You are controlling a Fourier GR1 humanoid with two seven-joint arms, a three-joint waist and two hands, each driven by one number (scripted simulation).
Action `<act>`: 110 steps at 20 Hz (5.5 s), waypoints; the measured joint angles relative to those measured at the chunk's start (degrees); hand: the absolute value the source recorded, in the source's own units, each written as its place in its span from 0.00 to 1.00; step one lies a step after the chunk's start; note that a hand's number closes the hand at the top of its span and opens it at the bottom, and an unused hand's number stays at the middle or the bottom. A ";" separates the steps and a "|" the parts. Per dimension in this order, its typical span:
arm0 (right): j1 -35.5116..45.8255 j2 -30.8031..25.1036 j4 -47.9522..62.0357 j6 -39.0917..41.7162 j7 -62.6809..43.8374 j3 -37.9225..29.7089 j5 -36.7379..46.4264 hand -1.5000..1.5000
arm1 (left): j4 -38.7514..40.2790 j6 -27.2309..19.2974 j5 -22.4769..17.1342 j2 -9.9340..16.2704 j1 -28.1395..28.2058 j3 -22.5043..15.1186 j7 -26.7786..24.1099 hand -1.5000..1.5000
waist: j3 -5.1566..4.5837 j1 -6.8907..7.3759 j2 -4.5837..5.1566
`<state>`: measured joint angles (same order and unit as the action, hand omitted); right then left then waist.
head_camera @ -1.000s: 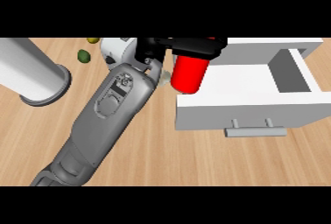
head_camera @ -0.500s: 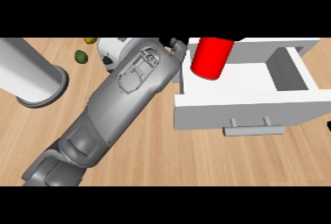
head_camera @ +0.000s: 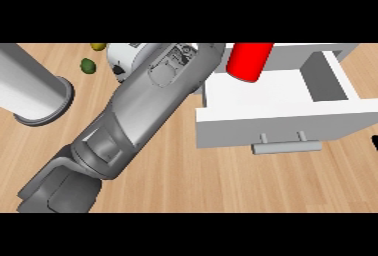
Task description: Pick up the can, place it into the drawer and close the drawer
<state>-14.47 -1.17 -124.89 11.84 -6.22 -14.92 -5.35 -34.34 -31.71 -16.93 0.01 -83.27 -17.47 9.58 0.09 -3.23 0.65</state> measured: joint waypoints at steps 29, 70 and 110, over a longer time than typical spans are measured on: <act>7.52 -1.84 3.54 -0.83 -1.40 0.75 0.89 0.00 | 12.90 -7.48 -11.44 0.00 0.49 -16.99 -10.77 0.00 | 0.07 -3.55 1.00; 17.98 -13.66 9.25 -5.94 5.28 17.25 49.36 0.00 | 9.12 -15.37 -23.48 0.00 0.35 -17.16 -15.81 0.00 | -0.07 2.04 -0.06; 57.05 -9.64 85.48 -48.81 12.35 6.86 74.56 0.00 | -30.29 -13.15 -14.14 26.36 21.00 -18.48 5.59 0.00 | -0.68 7.28 -0.65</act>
<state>42.58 -10.81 -39.41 -36.98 6.13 -8.07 69.21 -64.64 -44.86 -31.07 26.36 -62.27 -35.95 15.17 -0.58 4.05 0.01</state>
